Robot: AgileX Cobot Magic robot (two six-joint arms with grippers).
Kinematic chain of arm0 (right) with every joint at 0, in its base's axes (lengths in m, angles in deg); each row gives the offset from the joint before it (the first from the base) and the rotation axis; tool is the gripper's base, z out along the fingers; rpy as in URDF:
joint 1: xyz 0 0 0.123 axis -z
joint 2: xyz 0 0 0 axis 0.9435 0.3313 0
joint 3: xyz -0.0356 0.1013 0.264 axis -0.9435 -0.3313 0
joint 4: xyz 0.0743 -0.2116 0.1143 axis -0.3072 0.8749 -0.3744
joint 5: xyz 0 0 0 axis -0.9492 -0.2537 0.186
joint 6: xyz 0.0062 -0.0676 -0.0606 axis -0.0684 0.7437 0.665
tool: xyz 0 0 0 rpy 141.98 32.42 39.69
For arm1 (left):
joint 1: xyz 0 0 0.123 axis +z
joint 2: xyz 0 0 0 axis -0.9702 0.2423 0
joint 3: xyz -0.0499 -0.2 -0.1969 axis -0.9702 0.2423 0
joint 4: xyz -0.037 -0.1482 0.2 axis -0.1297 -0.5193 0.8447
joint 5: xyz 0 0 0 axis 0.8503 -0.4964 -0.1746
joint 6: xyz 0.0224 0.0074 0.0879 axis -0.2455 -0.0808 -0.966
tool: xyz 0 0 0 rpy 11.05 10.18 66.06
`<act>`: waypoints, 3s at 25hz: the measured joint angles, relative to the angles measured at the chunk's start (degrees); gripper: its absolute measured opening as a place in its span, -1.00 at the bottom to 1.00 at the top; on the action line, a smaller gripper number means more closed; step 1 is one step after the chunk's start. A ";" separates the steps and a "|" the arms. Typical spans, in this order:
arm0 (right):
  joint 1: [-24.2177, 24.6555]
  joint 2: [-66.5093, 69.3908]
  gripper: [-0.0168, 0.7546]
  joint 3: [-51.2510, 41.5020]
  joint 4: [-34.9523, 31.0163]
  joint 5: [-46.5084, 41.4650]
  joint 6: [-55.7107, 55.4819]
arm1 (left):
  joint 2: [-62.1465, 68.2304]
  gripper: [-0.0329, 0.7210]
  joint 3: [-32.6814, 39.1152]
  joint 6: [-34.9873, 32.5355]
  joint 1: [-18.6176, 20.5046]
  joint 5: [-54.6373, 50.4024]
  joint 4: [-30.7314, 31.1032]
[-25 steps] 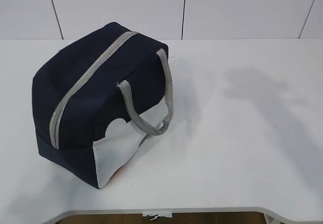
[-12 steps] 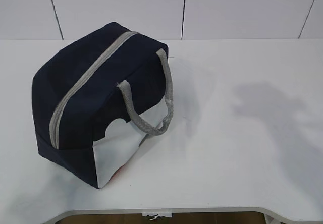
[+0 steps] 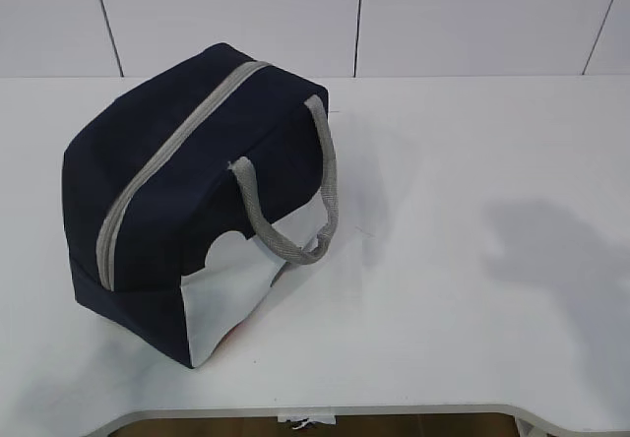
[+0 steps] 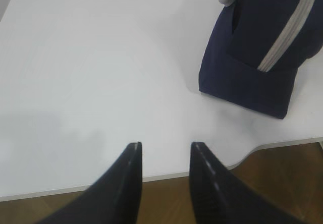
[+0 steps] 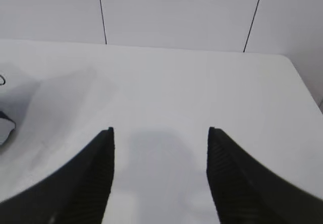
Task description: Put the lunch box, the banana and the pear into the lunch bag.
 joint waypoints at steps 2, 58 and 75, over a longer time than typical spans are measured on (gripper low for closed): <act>-0.03 -2.14 0.22 0.00 -3.71 -2.78 4.40 | 0.00 -0.27 0.00 0.00 0.00 0.00 0.00; 6.32 -28.58 0.22 -3.48 -35.71 -33.84 36.23 | 0.00 -0.27 0.00 0.00 0.00 0.04 -0.11; 14.90 -28.58 0.22 -3.48 -35.60 -33.84 36.23 | 0.00 -0.27 0.00 0.00 0.00 0.04 -0.11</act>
